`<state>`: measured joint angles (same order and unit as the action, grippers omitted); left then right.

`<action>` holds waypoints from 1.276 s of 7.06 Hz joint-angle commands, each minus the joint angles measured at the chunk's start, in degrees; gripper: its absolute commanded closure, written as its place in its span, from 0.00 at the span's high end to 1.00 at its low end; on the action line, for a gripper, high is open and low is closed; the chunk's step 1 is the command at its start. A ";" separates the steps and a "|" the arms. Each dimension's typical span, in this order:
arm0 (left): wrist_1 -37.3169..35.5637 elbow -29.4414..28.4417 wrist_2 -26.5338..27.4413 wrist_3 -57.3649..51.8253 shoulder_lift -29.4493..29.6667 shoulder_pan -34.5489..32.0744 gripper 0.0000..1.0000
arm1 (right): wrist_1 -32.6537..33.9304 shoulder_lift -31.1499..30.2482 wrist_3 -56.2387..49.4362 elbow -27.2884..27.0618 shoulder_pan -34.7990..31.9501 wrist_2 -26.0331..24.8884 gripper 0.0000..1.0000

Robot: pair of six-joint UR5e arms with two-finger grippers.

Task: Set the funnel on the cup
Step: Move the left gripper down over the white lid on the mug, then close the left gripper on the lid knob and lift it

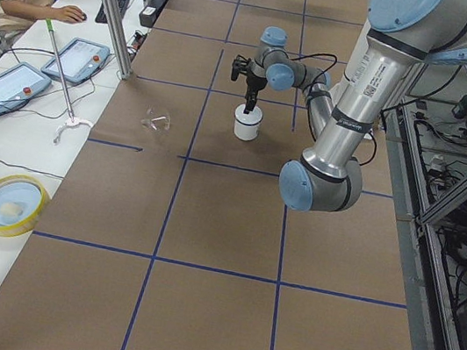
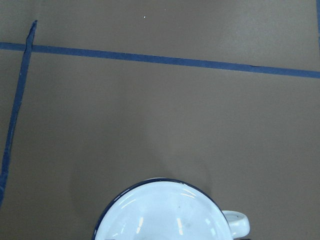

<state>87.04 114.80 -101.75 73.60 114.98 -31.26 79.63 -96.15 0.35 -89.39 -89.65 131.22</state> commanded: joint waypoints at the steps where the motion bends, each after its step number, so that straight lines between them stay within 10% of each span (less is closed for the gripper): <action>1: -0.12 0.08 -0.03 -0.03 -0.02 0.15 0.77 | 0.00 0.00 0.00 0.00 0.00 0.00 1.00; 4: -2.03 0.78 -0.20 0.06 0.06 0.15 0.08 | 0.00 0.00 0.00 0.00 0.00 0.00 1.00; 9: -9.76 10.50 -0.72 -9.81 -0.89 -4.22 0.00 | 0.00 0.00 0.00 0.00 0.00 0.00 1.00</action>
<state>80.16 121.22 -102.10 69.74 114.79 -33.08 79.63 -96.15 0.35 -89.38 -89.65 131.22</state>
